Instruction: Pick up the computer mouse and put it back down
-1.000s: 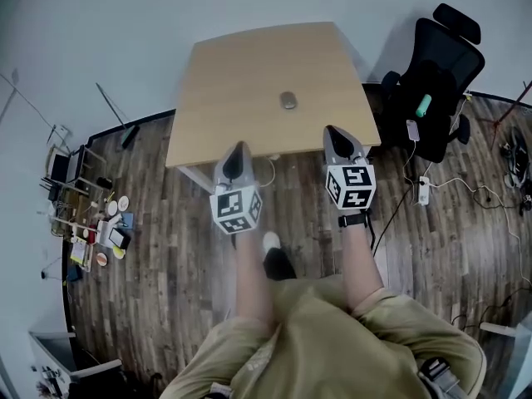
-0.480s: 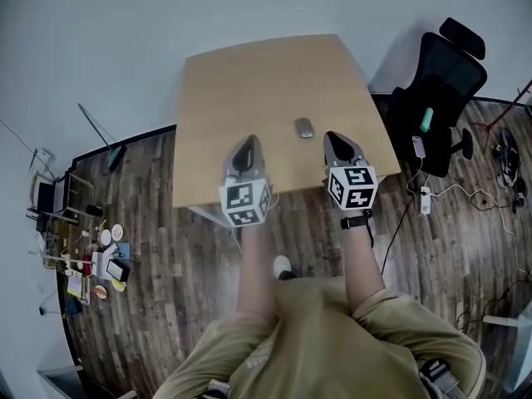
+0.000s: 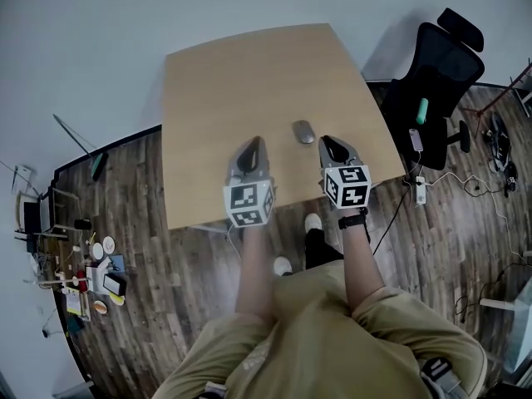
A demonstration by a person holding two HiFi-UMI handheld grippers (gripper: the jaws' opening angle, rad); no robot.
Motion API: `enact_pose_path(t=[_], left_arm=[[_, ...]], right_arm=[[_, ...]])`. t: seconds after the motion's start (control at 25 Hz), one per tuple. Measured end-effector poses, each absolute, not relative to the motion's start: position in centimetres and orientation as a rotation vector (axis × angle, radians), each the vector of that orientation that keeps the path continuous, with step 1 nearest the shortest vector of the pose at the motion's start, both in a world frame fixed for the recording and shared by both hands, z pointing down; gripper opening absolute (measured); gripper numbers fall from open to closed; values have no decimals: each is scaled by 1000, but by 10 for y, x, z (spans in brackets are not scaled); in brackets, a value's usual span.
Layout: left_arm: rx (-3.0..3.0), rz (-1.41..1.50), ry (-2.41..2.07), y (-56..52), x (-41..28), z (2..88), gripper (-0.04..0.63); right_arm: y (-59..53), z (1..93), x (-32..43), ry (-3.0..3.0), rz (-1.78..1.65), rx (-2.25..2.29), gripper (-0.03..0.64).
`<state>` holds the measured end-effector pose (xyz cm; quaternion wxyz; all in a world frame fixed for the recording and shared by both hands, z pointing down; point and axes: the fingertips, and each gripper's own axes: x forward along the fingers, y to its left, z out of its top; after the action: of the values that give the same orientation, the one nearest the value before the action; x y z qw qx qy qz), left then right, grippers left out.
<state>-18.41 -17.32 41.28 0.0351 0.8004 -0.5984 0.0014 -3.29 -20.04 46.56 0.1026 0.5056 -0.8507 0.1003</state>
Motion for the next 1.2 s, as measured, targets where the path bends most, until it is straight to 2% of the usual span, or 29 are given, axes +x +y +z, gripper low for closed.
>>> enact_pose_path(t=[0.2, 0.44, 0.72, 1.2], left_arm=[[2438, 74, -1809, -231, -181, 439, 2], [2360, 141, -1788, -298, -180, 476, 2], [2220, 233, -1758, -353, -187, 542, 2], [2094, 290, -1737, -394, -203, 602, 2]], right_arm=[[-261, 514, -35, -2422, 420, 1416, 75], [-322, 592, -44, -2275, 548, 1226, 203], [-367, 673, -59, -2155, 680, 1094, 282], [-422, 768, -66, -2003, 717, 1067, 322]])
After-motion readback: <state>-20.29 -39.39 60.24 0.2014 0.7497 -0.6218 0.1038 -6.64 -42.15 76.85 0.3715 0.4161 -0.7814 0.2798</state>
